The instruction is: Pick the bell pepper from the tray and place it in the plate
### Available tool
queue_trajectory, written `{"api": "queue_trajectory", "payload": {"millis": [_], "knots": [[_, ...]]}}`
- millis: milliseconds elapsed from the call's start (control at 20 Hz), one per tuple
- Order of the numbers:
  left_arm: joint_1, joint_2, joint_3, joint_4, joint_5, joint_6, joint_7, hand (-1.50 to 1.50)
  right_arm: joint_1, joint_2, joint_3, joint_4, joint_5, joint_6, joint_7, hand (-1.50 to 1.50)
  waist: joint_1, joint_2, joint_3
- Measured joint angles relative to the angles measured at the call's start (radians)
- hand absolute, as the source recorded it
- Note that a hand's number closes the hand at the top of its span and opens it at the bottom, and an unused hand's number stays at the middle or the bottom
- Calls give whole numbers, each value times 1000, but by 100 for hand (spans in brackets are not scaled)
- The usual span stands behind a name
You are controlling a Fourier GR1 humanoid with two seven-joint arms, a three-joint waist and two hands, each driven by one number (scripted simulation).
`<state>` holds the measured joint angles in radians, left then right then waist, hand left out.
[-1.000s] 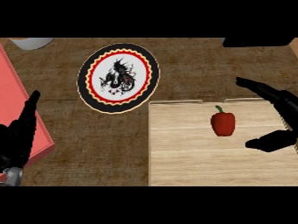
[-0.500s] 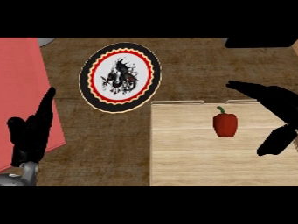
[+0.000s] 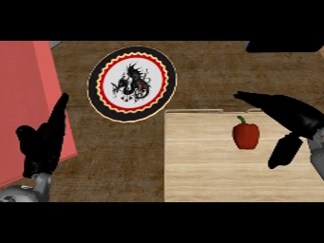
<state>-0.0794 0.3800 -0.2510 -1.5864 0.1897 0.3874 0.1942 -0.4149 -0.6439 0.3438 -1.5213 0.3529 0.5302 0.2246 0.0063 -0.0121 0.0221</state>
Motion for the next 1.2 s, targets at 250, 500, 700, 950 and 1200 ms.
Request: {"api": "queue_trajectory", "payload": {"millis": [250,500,700,950,1200], "knots": [[-9,-25,1,18,-18,4,0,0,-2,25,10,3,18,20,5,-150,-5,-1,1],[-18,-38,8,27,-29,-3,11,0,-16,45,7,34,37,38,3,-150,-4,-1,1],[-15,-41,17,21,-32,-18,13,0,0,66,11,65,70,20,-18,-150,-3,0,-1],[-17,-43,25,17,-37,-33,28,0,16,91,25,94,115,2,-41,-150,-4,0,-2],[-18,-52,34,18,-45,-44,29,0,-3,98,39,159,182,-42,-131,150,1,-1,-5]]}}
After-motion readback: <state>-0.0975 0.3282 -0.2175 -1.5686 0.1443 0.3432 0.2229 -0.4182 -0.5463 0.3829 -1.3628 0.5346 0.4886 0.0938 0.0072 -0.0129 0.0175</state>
